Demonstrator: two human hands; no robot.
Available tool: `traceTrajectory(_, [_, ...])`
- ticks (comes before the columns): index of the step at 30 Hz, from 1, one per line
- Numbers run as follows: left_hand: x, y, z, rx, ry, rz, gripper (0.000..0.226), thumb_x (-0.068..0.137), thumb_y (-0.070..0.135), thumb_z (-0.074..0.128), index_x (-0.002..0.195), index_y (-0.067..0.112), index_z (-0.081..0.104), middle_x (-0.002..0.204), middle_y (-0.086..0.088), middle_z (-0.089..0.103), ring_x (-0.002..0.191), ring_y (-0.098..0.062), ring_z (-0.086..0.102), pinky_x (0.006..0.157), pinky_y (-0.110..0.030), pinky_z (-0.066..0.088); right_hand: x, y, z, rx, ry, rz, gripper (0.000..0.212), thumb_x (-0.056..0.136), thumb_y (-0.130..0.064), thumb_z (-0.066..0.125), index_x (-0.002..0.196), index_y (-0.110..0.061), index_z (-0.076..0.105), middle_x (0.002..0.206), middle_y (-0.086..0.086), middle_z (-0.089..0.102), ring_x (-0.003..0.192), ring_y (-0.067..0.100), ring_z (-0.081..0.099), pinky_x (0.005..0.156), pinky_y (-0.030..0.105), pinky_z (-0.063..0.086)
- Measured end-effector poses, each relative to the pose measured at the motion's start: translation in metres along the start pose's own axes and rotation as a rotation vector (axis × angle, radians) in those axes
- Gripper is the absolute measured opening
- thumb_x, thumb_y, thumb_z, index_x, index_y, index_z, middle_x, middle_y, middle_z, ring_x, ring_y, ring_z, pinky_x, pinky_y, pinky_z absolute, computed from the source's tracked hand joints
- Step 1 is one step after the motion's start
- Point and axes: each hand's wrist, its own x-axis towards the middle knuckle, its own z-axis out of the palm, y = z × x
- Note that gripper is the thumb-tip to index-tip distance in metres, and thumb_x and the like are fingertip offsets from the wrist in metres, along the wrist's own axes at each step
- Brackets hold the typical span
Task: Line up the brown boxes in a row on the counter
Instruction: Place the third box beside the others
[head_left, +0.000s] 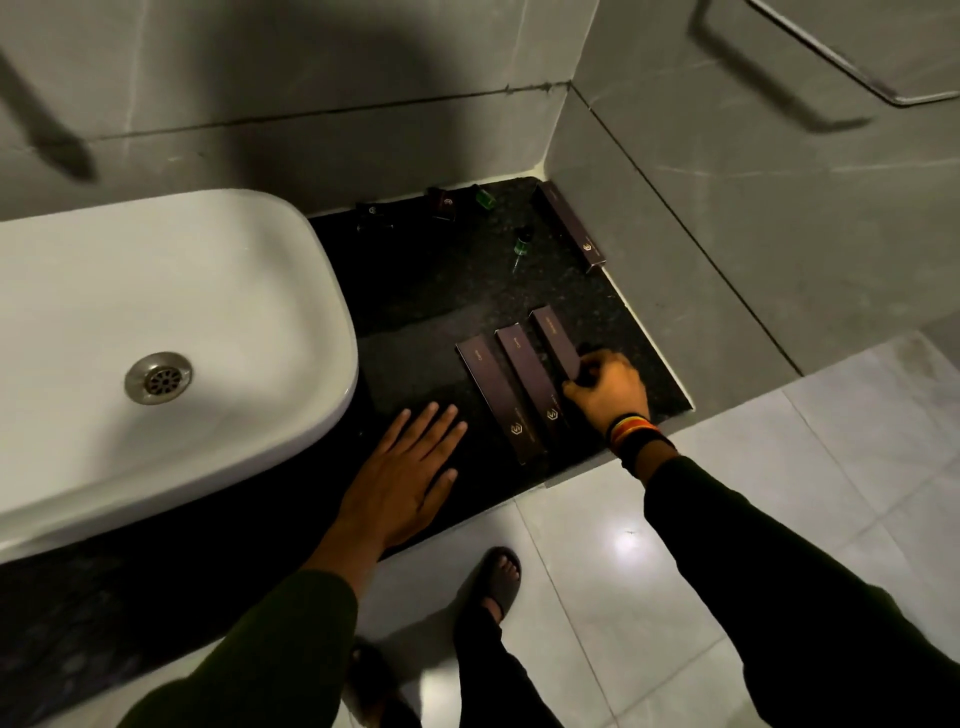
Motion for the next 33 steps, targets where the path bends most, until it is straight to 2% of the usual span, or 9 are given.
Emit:
traceTrajectory(6, [0.001,0.0,0.0,0.013,-0.022,-0.006,0.062,0.116,0.047,0.023,0.173,0.027,0.011,0.182,0.002,0.007,0.169,-0.02,-0.001,0.137,-0.048,0.004,0.009,0.004,-0.003,0.06,0.02,-0.03,0.055,0.075,-0.048,0.077,0.12,-0.021,0.063,0.121,0.007,0.062,0.106,0.026,0.065,0.094,0.042,0.056])
traceTrajectory(9, [0.001,-0.001,0.0,-0.042,0.011,0.009,0.061,0.116,0.047,0.025,0.172,0.024,0.022,0.181,0.0,0.018,0.169,-0.022,0.007,0.136,-0.051,0.01,0.031,-0.002,-0.013,0.134,0.098,-0.038,0.051,0.077,-0.053,0.073,0.115,-0.019,0.066,0.116,0.008,0.067,0.104,0.027,0.067,0.094,0.043,0.056])
traceTrajectory(13, [0.0,-0.002,0.003,-0.05,0.047,0.028,0.062,0.114,0.044,0.028,0.17,0.02,0.031,0.179,-0.003,0.026,0.168,-0.027,0.016,0.134,-0.055,0.018,0.079,-0.019,-0.027,0.171,0.14,-0.065,0.037,0.088,-0.041,0.067,0.117,-0.018,0.064,0.119,0.01,0.067,0.107,0.029,0.066,0.094,0.036,0.053])
traceTrajectory(15, [0.001,-0.002,0.005,-0.045,0.052,0.023,0.061,0.113,0.042,0.033,0.17,0.02,0.033,0.179,-0.003,0.026,0.168,-0.027,0.016,0.134,-0.055,0.019,0.108,-0.028,-0.031,0.112,0.147,-0.106,0.036,0.092,-0.031,0.063,0.123,-0.015,0.061,0.126,0.013,0.062,0.114,0.032,0.062,0.095,0.034,0.048])
traceTrajectory(18, [0.001,-0.004,0.009,-0.047,0.076,0.022,0.061,0.113,0.041,0.035,0.17,0.02,0.033,0.18,-0.002,0.026,0.168,-0.026,0.016,0.134,-0.053,0.017,0.149,-0.042,-0.034,-0.018,0.093,-0.176,0.049,0.094,-0.023,0.059,0.14,-0.009,0.05,0.144,0.018,0.05,0.131,0.037,0.051,0.112,0.04,0.041])
traceTrajectory(22, [0.001,-0.005,0.014,-0.013,0.091,0.013,0.063,0.111,0.042,0.037,0.171,0.025,0.028,0.18,-0.001,0.025,0.167,-0.026,0.019,0.133,-0.049,0.014,0.188,-0.054,-0.029,-0.198,-0.056,-0.2,0.063,0.096,-0.025,0.057,0.152,-0.008,0.034,0.162,0.018,0.028,0.147,0.038,0.03,0.122,0.041,0.027])
traceTrajectory(25, [0.0,-0.005,0.016,-0.003,0.101,0.013,0.064,0.111,0.042,0.038,0.172,0.026,0.026,0.181,0.002,0.021,0.168,-0.023,0.014,0.134,-0.046,0.009,0.199,-0.063,-0.021,-0.326,-0.023,-0.172,0.06,0.094,-0.034,0.06,0.145,-0.009,0.042,0.15,0.02,0.042,0.139,0.04,0.038,0.115,0.046,0.037])
traceTrajectory(27, [-0.001,-0.005,0.016,-0.008,0.104,0.018,0.065,0.111,0.042,0.038,0.172,0.026,0.025,0.182,0.003,0.019,0.169,-0.021,0.012,0.135,-0.046,0.007,0.2,-0.068,-0.021,-0.339,0.055,-0.136,0.055,0.091,-0.03,0.064,0.138,-0.007,0.047,0.138,0.022,0.053,0.13,0.041,0.047,0.108,0.048,0.044])
traceTrajectory(33, [-0.002,-0.006,0.013,-0.018,0.101,0.037,0.063,0.112,0.041,0.036,0.172,0.024,0.026,0.181,0.001,0.02,0.169,-0.023,0.012,0.136,-0.046,0.006,0.168,-0.048,-0.029,-0.048,0.042,-0.033,0.05,0.081,-0.022,0.074,0.123,-0.004,0.053,0.126,0.022,0.062,0.116,0.041,0.06,0.1,0.045,0.051])
